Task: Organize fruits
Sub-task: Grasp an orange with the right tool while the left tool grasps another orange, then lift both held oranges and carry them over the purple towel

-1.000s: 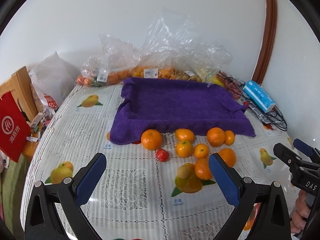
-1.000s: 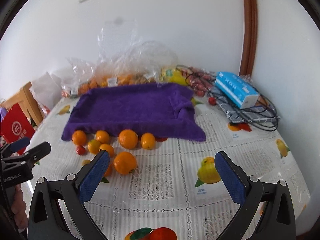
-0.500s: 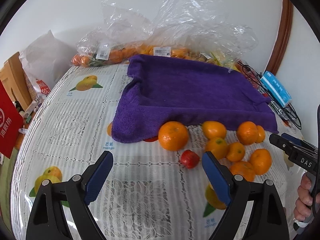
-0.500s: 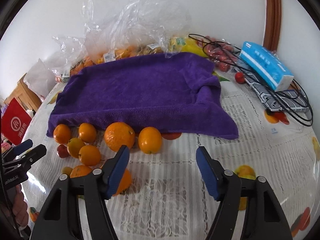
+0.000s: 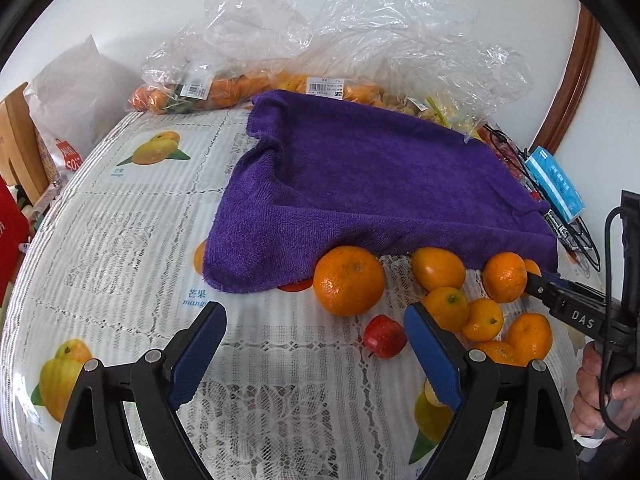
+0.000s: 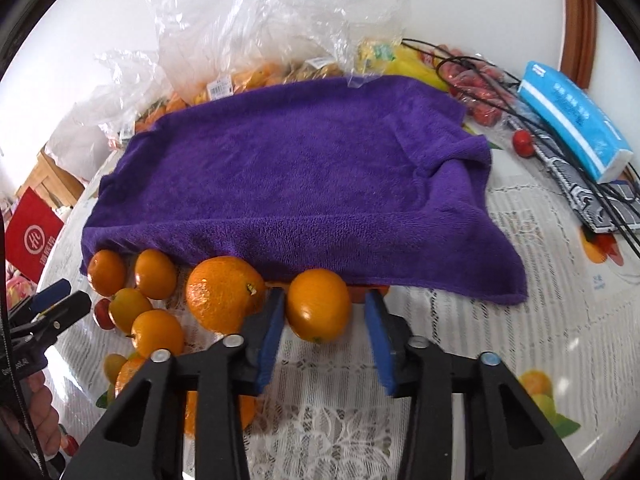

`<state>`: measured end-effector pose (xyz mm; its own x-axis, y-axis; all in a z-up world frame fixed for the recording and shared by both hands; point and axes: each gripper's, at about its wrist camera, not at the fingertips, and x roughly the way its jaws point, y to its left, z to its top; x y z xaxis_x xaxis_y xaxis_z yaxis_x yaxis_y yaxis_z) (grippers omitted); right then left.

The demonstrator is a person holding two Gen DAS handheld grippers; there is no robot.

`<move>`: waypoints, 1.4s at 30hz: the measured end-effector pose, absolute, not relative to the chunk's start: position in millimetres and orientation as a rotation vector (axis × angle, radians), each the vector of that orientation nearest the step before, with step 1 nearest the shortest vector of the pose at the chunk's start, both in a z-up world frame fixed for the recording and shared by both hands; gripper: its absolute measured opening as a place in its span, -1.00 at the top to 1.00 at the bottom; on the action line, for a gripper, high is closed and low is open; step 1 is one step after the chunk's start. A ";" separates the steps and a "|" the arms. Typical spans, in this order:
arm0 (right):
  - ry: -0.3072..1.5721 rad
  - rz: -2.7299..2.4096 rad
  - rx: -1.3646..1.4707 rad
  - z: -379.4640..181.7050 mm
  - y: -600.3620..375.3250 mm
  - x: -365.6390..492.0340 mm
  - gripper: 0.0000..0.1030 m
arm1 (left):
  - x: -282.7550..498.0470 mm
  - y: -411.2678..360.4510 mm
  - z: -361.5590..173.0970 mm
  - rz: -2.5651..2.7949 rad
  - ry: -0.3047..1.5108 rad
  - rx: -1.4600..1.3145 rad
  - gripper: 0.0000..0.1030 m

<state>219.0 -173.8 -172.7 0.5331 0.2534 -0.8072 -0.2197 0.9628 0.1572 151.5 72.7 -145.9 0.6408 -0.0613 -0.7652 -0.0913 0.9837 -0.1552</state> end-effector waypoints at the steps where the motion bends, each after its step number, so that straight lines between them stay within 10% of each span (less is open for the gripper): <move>1: 0.971 0.282 0.026 -174.4 -172.9 219.9 0.37 | 153.5 71.7 -147.1 0.016 0.882 -0.184 -0.74; 9: 0.938 0.254 -0.024 -174.7 -186.3 207.6 0.37 | 171.7 67.4 -151.4 0.023 0.883 -0.183 -0.69; 22: 0.882 0.238 -0.053 -178.5 -187.7 201.1 0.35 | 179.0 57.6 -159.7 -0.030 0.881 -0.196 0.23; 42: 0.821 0.217 0.015 -140.4 -202.7 180.5 0.37 | 148.4 70.8 -133.5 -0.083 0.799 -0.270 0.24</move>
<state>180.5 -202.7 -140.4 0.6607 0.1977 -0.7241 -0.1859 0.9777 0.0972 148.4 70.8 -133.5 0.6964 -0.1749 -0.6961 -0.0281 0.9625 -0.2700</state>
